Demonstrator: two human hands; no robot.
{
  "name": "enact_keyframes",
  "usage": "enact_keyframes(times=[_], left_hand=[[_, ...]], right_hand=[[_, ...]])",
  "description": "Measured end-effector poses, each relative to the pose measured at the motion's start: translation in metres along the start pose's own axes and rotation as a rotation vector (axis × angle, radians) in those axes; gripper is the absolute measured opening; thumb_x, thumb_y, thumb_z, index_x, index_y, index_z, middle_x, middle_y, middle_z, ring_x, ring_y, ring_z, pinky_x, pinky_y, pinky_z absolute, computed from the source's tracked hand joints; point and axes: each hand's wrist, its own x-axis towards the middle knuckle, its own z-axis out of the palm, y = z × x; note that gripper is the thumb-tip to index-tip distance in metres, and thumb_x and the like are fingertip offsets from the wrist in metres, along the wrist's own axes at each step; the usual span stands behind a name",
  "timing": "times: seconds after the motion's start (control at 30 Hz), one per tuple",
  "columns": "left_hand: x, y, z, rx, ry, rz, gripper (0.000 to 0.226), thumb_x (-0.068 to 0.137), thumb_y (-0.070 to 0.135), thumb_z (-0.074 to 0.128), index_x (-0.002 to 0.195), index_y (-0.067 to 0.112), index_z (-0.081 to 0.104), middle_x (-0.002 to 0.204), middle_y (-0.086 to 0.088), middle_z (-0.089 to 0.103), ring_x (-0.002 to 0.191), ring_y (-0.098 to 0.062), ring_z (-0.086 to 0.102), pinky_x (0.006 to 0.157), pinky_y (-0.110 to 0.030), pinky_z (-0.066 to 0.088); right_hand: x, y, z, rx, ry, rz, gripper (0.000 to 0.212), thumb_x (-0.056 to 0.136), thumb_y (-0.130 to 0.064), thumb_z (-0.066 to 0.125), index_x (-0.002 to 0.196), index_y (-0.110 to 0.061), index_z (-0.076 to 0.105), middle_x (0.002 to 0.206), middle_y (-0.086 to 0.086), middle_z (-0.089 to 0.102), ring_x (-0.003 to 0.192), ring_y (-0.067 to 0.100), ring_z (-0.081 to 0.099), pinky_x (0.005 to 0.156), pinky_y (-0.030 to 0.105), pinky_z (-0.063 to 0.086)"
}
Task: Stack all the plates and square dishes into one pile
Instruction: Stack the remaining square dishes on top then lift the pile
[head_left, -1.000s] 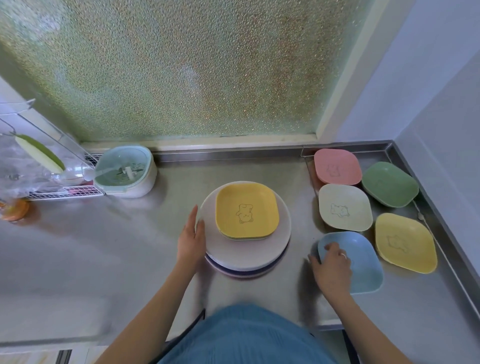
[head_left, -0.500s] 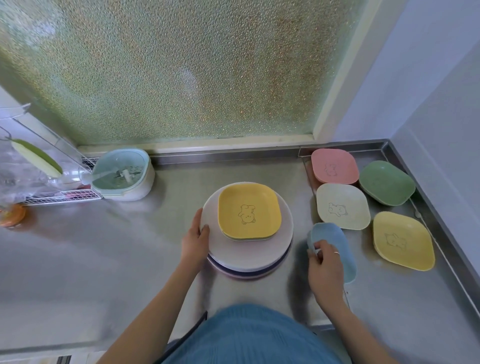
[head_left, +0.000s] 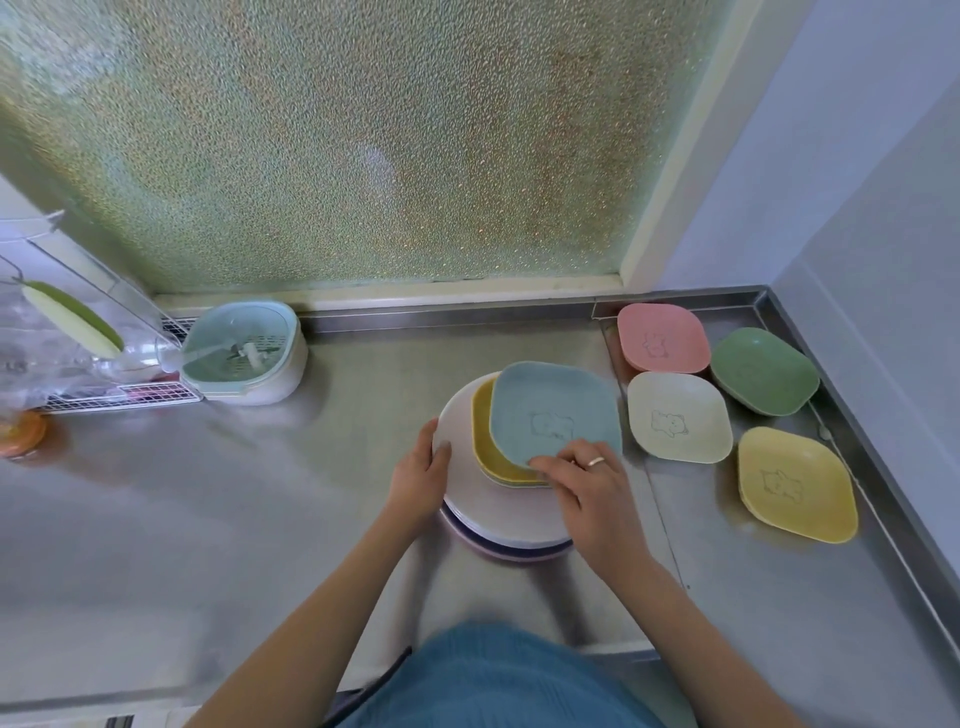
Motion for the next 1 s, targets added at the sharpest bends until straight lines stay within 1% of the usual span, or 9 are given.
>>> enact_keyframes(times=[0.13, 0.2, 0.33, 0.4, 0.5, 0.63, 0.77, 0.9, 1.0], left_hand=[[0.004, 0.029, -0.005, -0.073, -0.023, 0.066, 0.047, 0.100, 0.032, 0.032, 0.145, 0.020, 0.029, 0.149, -0.003, 0.038, 0.136, -0.020, 0.036, 0.105, -0.025, 0.026], [0.006, 0.042, -0.005, -0.075, -0.079, 0.112, 0.050, 0.100, 0.036, 0.032, 0.147, 0.022, 0.025, 0.153, -0.001, 0.031, 0.141, -0.019, 0.029, 0.112, -0.028, 0.021], [0.019, 0.051, -0.003, 0.077, -0.224, 0.194, 0.053, 0.101, 0.032, 0.028, 0.151, 0.021, 0.010, 0.157, -0.004, 0.019, 0.146, -0.021, 0.017, 0.118, -0.033, 0.015], [0.026, 0.046, 0.000, 0.134, -0.272, 0.255, 0.053, 0.102, 0.021, 0.025, 0.151, 0.017, 0.006, 0.158, -0.007, 0.018, 0.146, -0.022, 0.015, 0.118, -0.030, 0.012], [0.031, 0.036, 0.003, 0.193, -0.243, 0.308, 0.053, 0.099, 0.010, 0.027, 0.150, 0.013, 0.011, 0.155, -0.009, 0.025, 0.143, -0.025, 0.024, 0.118, -0.033, 0.019], [0.032, 0.035, 0.004, 0.198, -0.207, 0.321, 0.052, 0.097, 0.009, 0.029, 0.148, 0.014, 0.020, 0.154, -0.007, 0.029, 0.140, -0.023, 0.030, 0.116, -0.032, 0.023], [0.034, 0.030, 0.007, 0.162, -0.195, 0.327, 0.052, 0.096, 0.010, 0.030, 0.148, 0.015, 0.023, 0.152, -0.006, 0.032, 0.138, -0.023, 0.032, 0.115, -0.032, 0.026], [0.032, 0.027, 0.010, 0.115, -0.170, 0.321, 0.051, 0.098, 0.011, 0.029, 0.148, 0.016, 0.023, 0.152, -0.005, 0.031, 0.139, -0.022, 0.031, 0.117, -0.034, 0.024], [0.033, 0.026, 0.013, 0.063, -0.154, 0.310, 0.049, 0.098, 0.010, 0.029, 0.146, 0.018, 0.027, 0.150, -0.004, 0.035, 0.137, -0.020, 0.035, 0.115, -0.033, 0.028]], right_hand=[[0.003, 0.001, 0.010, 0.076, -0.140, -0.013, 0.019, 0.084, -0.018, 0.057, 0.096, -0.016, 0.072, 0.090, 0.001, 0.062, 0.090, 0.012, 0.045, 0.077, 0.040, 0.052], [0.006, 0.002, 0.009, 0.064, -0.107, 0.014, 0.029, 0.083, -0.032, 0.054, 0.104, -0.020, 0.069, 0.105, -0.001, 0.064, 0.104, 0.011, 0.046, 0.091, 0.045, 0.047], [0.029, 0.003, 0.004, 0.268, 0.004, 0.500, 0.048, 0.097, -0.039, 0.036, 0.142, -0.021, 0.037, 0.148, -0.002, 0.036, 0.139, 0.012, 0.025, 0.116, 0.045, 0.018], [0.036, 0.006, 0.006, 0.250, -0.100, 0.662, 0.049, 0.101, -0.027, 0.033, 0.148, -0.018, 0.021, 0.155, 0.003, 0.023, 0.143, 0.020, 0.020, 0.117, 0.037, 0.015], [0.037, 0.005, 0.011, 0.145, -0.148, 0.675, 0.055, 0.096, -0.004, 0.036, 0.148, -0.016, 0.024, 0.149, 0.007, 0.036, 0.133, 0.025, 0.037, 0.108, 0.033, 0.030], [0.040, 0.004, 0.010, 0.118, -0.071, 0.698, 0.057, 0.092, 0.002, 0.038, 0.145, -0.018, 0.033, 0.138, 0.011, 0.049, 0.120, 0.027, 0.049, 0.097, 0.029, 0.038], [0.036, 0.003, 0.014, 0.133, -0.025, 0.725, 0.053, 0.094, -0.002, 0.039, 0.144, -0.020, 0.034, 0.127, 0.013, 0.056, 0.109, 0.023, 0.053, 0.081, 0.021, 0.036], [0.036, 0.008, 0.012, 0.254, 0.006, 0.737, 0.043, 0.098, -0.016, 0.043, 0.141, -0.018, 0.040, 0.132, 0.003, 0.054, 0.116, 0.017, 0.051, 0.089, 0.021, 0.038], [0.034, 0.031, 0.000, 0.243, 0.168, 0.704, 0.032, 0.098, -0.020, 0.043, 0.125, -0.012, 0.058, 0.122, 0.003, 0.062, 0.108, 0.012, 0.054, 0.090, 0.023, 0.039]])
